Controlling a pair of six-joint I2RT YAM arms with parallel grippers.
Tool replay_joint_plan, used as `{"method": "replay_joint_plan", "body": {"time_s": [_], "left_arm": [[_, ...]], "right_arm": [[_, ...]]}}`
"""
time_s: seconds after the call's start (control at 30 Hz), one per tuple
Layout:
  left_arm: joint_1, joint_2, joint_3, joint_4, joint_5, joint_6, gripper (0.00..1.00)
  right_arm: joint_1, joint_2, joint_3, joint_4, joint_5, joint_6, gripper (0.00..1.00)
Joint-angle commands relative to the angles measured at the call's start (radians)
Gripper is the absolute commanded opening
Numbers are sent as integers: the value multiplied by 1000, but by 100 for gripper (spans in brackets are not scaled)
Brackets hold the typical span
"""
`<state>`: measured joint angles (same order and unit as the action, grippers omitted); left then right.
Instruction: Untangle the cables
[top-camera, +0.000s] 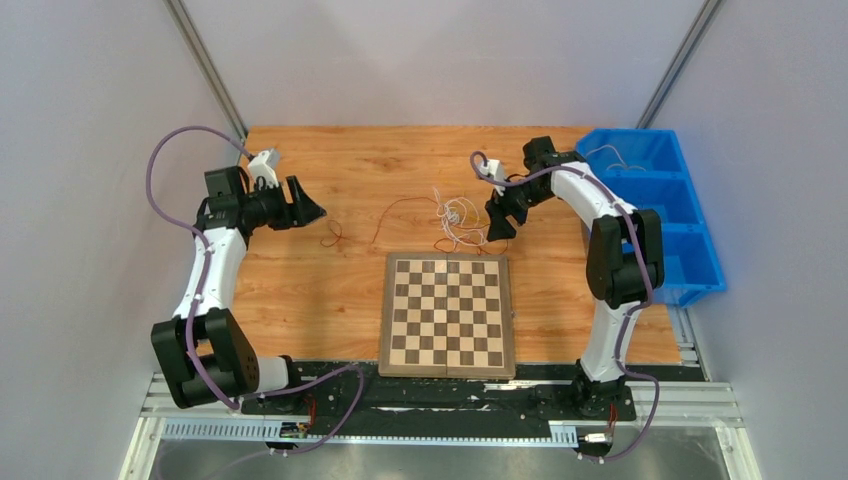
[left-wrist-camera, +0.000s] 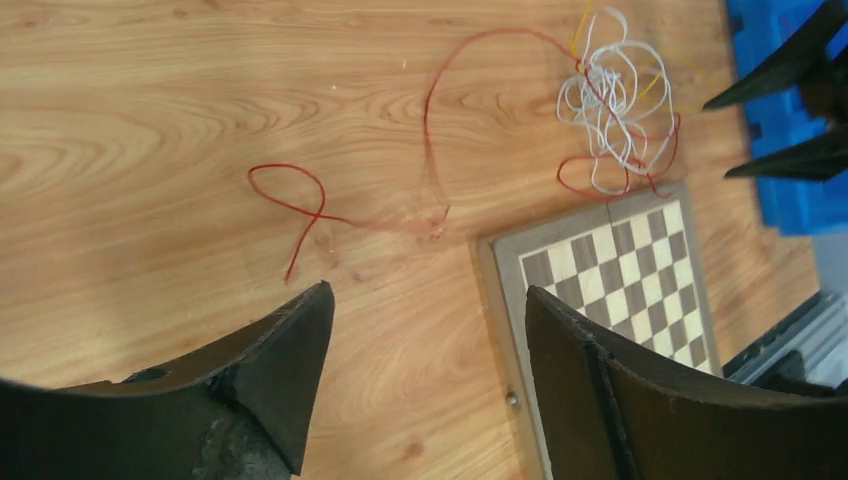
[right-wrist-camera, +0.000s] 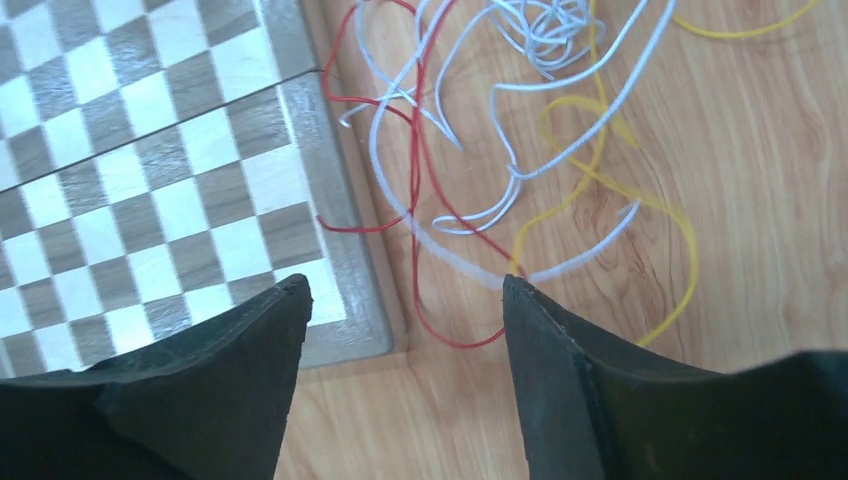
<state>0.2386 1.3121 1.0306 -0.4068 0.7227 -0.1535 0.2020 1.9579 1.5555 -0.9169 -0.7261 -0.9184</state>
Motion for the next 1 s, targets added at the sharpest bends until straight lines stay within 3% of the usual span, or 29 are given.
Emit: {"method": "replay_joint_plan", "body": {"time_s": [0.0,0.07,0.17,0.23,0.33,0.47,0.63,0.7,0.87,0.97], "left_arm": [[-4,-45,15,17,100,227,80],[-56,-21,47,34,137,274,79],[-199,115,135,44,103,228,78],[-273,225,204,105,98,100,78],[-370,400,312,222,82,-123,80],[-440,598,458,350,93,-332,87],[-496,717,525,440,88,-444,89],[-512,752,535,456,62,-473,86],[-528,821,549,503,62,-545,70],[-533,828,532,524,71,-578,66]], "right_arm": [[-28,-28,148,-176,-144,-77,73],[-28,6,211,-173,-209,-19,73],[-22,105,313,-66,-247,230,68],[-17,166,356,51,-200,413,63],[0,222,361,218,-116,557,61],[58,306,398,280,-41,573,66],[116,377,401,289,-12,549,66],[124,392,393,296,-23,542,56],[129,359,330,362,-60,533,14],[136,317,277,399,-95,517,2]]}}
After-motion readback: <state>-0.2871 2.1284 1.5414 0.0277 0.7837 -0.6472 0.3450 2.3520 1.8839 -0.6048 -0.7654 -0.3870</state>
